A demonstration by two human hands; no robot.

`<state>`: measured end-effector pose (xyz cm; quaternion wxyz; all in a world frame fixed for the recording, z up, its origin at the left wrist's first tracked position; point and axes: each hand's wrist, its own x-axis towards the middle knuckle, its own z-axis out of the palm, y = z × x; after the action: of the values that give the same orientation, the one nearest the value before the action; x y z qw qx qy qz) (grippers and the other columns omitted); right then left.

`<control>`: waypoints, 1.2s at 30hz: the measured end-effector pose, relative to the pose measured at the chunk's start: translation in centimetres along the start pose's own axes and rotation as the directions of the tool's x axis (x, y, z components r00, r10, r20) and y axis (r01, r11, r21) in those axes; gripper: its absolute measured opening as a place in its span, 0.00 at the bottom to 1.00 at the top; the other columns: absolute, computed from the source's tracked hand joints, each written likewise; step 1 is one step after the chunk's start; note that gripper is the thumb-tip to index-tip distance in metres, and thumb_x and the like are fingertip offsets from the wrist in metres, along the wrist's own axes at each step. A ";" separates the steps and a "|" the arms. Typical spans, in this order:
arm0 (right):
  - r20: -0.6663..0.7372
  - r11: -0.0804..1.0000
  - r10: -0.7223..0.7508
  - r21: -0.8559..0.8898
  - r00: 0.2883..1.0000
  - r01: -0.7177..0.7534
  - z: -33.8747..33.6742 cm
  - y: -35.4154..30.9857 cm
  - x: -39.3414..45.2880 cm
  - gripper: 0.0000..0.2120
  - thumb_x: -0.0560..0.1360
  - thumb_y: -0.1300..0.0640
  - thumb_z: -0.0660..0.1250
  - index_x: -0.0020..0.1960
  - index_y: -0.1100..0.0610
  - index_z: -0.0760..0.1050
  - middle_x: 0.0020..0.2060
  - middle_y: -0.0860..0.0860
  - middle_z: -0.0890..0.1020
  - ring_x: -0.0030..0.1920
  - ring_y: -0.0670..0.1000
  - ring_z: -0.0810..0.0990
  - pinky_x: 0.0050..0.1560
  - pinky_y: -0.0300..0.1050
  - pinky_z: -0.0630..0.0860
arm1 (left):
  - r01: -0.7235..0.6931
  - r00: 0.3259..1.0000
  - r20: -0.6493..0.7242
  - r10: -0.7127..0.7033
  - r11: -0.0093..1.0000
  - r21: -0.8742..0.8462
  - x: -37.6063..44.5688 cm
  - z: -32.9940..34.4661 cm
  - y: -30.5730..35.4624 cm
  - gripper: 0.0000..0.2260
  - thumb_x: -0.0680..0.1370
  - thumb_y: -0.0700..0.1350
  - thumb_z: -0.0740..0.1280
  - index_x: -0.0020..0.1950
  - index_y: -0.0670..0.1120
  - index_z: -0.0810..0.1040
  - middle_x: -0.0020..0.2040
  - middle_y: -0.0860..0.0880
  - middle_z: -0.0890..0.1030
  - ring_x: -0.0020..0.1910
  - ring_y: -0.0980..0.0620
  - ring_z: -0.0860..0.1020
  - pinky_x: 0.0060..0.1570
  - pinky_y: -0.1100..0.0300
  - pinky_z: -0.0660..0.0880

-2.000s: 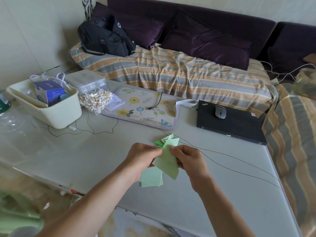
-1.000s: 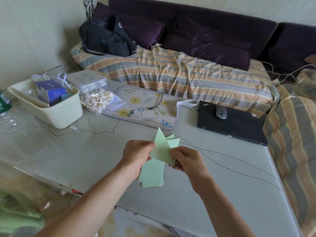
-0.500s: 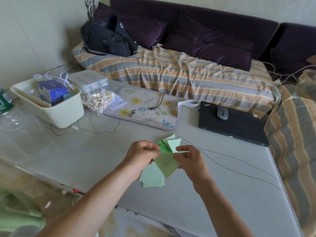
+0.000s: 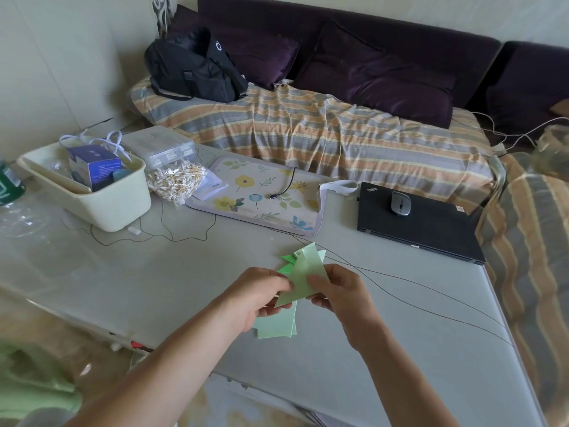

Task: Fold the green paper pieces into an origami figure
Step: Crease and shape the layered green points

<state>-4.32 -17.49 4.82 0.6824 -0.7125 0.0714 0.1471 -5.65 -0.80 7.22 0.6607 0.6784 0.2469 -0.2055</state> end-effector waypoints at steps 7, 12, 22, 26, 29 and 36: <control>0.153 0.995 0.004 -0.095 0.988 0.011 0.0 0.1 -0.1 0.13 0.70 0.58 0.68 0.52 0.63 0.81 0.41 0.55 0.84 0.40 0.51 0.79 0.47 0.48 0.78 | -0.125 0.988 -0.102 0.112 0.984 -0.125 0.3 -0.1 0.4 0.05 0.77 0.41 0.71 0.50 0.43 0.85 0.47 0.43 0.87 0.40 0.50 0.83 0.46 0.59 0.81; 0.077 0.998 -0.027 -0.052 0.997 0.031 0.1 0.4 0.3 0.08 0.75 0.63 0.70 0.54 0.62 0.80 0.48 0.62 0.85 0.44 0.53 0.83 0.53 0.56 0.82 | -0.113 0.988 -0.125 0.094 0.981 -0.155 0.2 -0.2 0.5 0.02 0.76 0.40 0.70 0.46 0.43 0.83 0.37 0.47 0.84 0.32 0.52 0.82 0.38 0.61 0.79; -0.003 0.996 -0.057 0.067 0.998 0.057 0.2 0.1 0.1 0.06 0.78 0.67 0.68 0.54 0.63 0.81 0.48 0.59 0.87 0.47 0.56 0.86 0.52 0.51 0.84 | -0.104 0.985 -0.160 0.062 0.956 -0.275 0.2 -0.3 0.5 0.04 0.78 0.41 0.70 0.47 0.40 0.82 0.38 0.43 0.85 0.35 0.48 0.83 0.33 0.62 0.79; -0.011 0.994 -0.064 0.084 0.998 0.065 0.2 0.1 0.0 0.06 0.78 0.68 0.67 0.53 0.63 0.81 0.47 0.59 0.87 0.47 0.56 0.86 0.51 0.51 0.84 | -0.097 0.993 -0.093 0.076 0.962 -0.253 -0.1 0.0 0.4 0.03 0.76 0.38 0.73 0.47 0.39 0.84 0.40 0.42 0.86 0.36 0.48 0.83 0.39 0.59 0.82; 0.028 0.993 -0.063 0.102 0.998 0.060 0.2 0.0 -0.1 0.07 0.79 0.67 0.67 0.56 0.62 0.80 0.49 0.58 0.87 0.48 0.55 0.86 0.50 0.48 0.84 | -0.117 0.989 -0.120 0.089 0.962 -0.247 -0.1 0.0 0.4 0.01 0.75 0.35 0.73 0.43 0.40 0.83 0.38 0.42 0.85 0.37 0.47 0.83 0.41 0.60 0.83; 0.047 0.993 -0.092 0.076 0.995 0.088 0.4 0.0 -0.1 0.07 0.78 0.67 0.68 0.54 0.60 0.80 0.50 0.63 0.85 0.47 0.56 0.85 0.52 0.52 0.83 | -0.079 0.991 -0.123 0.043 0.950 -0.303 -0.1 -0.2 0.6 0.05 0.77 0.37 0.70 0.42 0.41 0.83 0.36 0.44 0.85 0.34 0.48 0.82 0.35 0.61 0.80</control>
<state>-4.48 -17.14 4.85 0.7157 -0.6855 0.0276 0.1313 -5.36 -0.64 7.80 0.7487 0.5855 0.2925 -0.1048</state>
